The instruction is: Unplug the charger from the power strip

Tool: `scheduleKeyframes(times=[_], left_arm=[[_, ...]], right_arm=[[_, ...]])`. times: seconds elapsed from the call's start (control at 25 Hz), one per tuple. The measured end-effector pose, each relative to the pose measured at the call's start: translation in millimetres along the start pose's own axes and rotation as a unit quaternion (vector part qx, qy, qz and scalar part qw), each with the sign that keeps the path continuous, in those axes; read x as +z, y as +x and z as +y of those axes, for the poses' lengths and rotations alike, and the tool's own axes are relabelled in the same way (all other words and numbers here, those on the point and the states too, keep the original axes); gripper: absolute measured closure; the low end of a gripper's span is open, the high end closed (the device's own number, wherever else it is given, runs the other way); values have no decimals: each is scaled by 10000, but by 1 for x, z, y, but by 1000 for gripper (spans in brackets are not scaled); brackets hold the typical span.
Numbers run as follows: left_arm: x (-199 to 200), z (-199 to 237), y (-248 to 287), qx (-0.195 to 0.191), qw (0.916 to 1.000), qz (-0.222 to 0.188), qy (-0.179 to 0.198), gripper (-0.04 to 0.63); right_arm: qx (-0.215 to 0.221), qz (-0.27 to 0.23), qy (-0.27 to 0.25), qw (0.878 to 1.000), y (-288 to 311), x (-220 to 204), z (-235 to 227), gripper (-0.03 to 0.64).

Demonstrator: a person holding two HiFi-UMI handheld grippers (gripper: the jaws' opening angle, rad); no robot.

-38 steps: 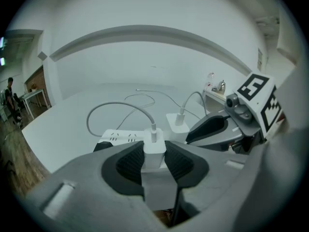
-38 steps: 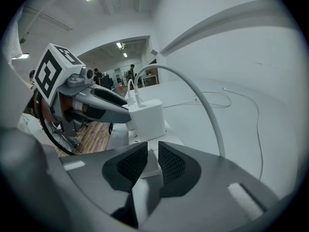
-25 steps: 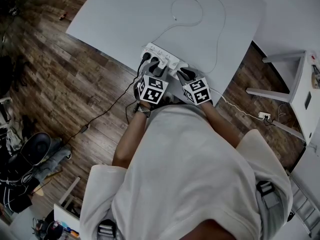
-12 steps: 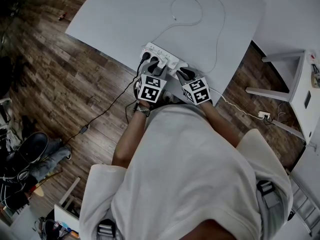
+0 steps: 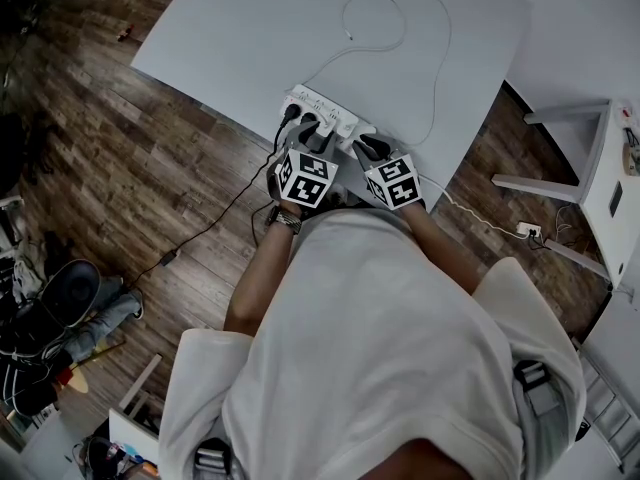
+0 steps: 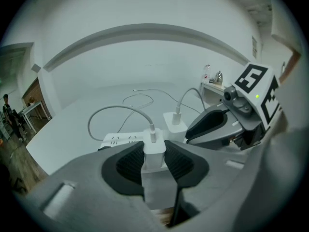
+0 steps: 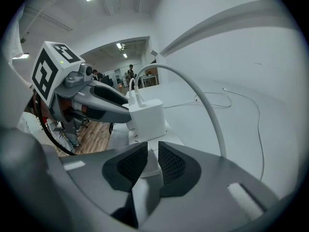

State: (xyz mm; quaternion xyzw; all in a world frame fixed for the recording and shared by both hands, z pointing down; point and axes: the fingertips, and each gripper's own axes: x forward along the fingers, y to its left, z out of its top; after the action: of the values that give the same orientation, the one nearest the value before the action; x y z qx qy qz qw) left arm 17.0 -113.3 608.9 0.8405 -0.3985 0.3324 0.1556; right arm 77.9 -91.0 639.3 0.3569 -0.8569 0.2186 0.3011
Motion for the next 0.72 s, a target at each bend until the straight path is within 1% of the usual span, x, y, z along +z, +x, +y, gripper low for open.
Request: scheduleKeyframes(times=[0.08,0.24,0.4,0.48,0.6,0.64,0.72], left_arm=[[0,2,1,-29,10000,-15,-79,459],[0,8,0,-129,9985,-113,-515,459],[0,8,-1,-175,9962,-159,-843,457],[-1,8,-1,-208,9951,-160,-950,457],[-1,9,-1,-224,9947,-170,-989,457],[-1,9,-1,-198,9954,-154,-924,457],[0,7,-1,-123,9980,-92,-611,459]], right_arm=[[0,2,6,10000,1,1,-1,546],[7,5,-3,10000,4,3,0,546],[9,-9,4,10000,1,2,0,546],[8,-14,2,10000,1,2,0,546],[3,-24,-2,10000,2,2,0,546],[2,-27,-3,10000,2,2,0,546],[3,-31,-9,10000,1,1,0,546]])
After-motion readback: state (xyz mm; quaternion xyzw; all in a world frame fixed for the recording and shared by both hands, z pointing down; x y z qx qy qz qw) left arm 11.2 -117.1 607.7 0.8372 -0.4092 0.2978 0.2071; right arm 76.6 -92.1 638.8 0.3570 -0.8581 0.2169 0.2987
